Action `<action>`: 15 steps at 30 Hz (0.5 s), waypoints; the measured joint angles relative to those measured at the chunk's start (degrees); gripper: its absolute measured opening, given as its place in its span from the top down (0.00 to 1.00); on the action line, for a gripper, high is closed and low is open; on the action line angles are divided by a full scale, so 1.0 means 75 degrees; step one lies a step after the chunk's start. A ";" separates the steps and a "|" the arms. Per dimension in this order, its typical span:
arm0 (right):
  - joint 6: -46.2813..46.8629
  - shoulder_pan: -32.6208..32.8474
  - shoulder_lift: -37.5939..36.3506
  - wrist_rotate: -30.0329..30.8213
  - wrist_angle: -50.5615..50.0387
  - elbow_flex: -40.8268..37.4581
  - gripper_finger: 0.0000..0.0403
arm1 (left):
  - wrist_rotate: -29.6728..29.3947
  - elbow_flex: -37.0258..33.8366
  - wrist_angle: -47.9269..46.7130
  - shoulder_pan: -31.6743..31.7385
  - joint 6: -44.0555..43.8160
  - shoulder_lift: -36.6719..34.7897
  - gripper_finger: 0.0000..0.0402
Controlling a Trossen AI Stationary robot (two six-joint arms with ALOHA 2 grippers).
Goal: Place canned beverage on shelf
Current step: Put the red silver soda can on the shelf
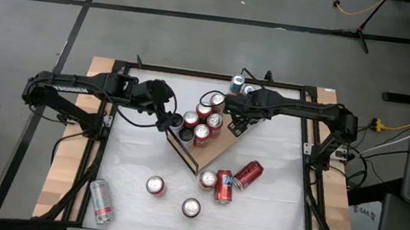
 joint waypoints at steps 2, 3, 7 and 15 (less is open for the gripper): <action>0.0003 0.0000 0.0000 -0.0014 0.0039 0.0000 0.27 | 0.0000 0.0000 0.0000 0.0000 0.0000 0.0000 0.12; 0.0006 0.0000 0.0000 -0.0027 0.0052 0.0000 0.25 | 0.0002 0.0003 0.0000 0.0000 0.0000 0.0000 0.12; 0.0012 0.0000 0.0000 -0.0164 0.0083 0.0000 0.18 | 0.0000 0.0000 0.0000 0.0000 0.0000 0.0000 0.12; 0.0102 0.0006 0.0000 -0.0114 0.0137 0.0000 0.08 | 0.0000 0.0000 0.0000 0.0003 -0.0003 0.0000 0.12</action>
